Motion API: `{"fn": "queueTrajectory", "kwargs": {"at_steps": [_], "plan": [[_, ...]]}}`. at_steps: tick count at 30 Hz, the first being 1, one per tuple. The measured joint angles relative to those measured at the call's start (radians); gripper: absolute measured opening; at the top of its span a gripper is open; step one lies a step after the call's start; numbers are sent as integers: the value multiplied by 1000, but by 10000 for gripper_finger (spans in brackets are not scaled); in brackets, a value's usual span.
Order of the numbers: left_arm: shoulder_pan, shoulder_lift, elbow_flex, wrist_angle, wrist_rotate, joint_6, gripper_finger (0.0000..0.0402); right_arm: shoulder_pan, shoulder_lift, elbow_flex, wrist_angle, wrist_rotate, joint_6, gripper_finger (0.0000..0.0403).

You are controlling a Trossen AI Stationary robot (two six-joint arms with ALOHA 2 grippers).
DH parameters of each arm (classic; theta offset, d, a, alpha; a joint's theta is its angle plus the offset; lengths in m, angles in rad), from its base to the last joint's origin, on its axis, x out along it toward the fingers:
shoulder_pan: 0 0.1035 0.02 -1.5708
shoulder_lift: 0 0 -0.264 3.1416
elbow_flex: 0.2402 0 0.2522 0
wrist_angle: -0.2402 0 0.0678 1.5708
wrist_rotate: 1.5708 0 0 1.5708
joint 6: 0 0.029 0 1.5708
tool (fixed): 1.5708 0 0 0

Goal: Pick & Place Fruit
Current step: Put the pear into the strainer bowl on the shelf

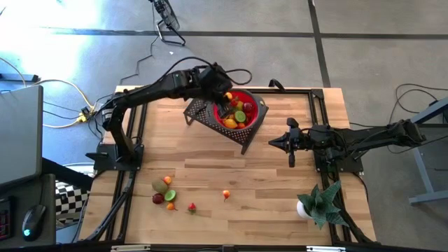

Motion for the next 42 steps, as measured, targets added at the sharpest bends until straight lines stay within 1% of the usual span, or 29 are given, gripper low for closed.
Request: {"fn": "queueTrajectory", "kwargs": {"at_steps": [3, 10, 12, 42], "plan": [[-4, 0, -19, 5, 7, -7, 145, 0, 0, 0, 0, 0, 0, 2], [-10, 0, -116, 6, 13, -41, 145, 0, 0, 0, 0, 0, 0, 3], [-10, 2, -126, 9, 12, -54, 145, 0, 0, 0, 0, 0, 0, 3], [-10, 1, -129, 16, 11, -63, 145, 0, 0, 0, 0, 1, 0, 2]]}}
